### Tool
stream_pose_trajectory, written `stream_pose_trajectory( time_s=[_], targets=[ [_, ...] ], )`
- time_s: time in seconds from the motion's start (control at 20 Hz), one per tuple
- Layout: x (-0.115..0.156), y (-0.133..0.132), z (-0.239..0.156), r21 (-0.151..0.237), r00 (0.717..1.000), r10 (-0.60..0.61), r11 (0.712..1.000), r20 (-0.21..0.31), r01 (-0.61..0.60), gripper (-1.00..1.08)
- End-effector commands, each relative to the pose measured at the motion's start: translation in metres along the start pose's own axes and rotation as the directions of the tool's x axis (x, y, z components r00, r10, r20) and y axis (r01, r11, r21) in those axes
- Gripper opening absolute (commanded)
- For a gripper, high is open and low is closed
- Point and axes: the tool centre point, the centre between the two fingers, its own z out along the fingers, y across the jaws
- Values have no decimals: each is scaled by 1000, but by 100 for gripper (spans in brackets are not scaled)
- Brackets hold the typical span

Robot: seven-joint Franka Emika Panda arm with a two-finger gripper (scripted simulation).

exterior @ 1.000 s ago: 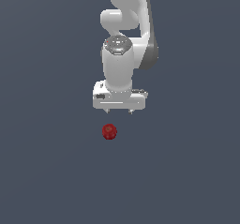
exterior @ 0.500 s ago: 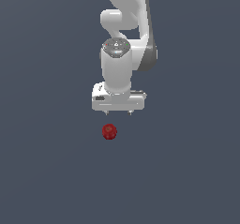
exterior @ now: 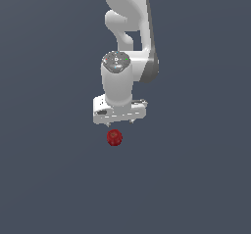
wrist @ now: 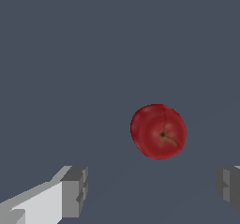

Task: Pick up the object and move it to a goal position.

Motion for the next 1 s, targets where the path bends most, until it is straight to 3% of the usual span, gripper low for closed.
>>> stream_pose_trajectory(
  time_s=[0.0,0.45,0.95],
  targets=[
    [2,6,10,-1,998,-58,998,2,58,100],
    [8,25,40,0,972,-234,972,4,234,100],
    [9,33,53,2,952,-307,952,4,307,100]
  ],
)
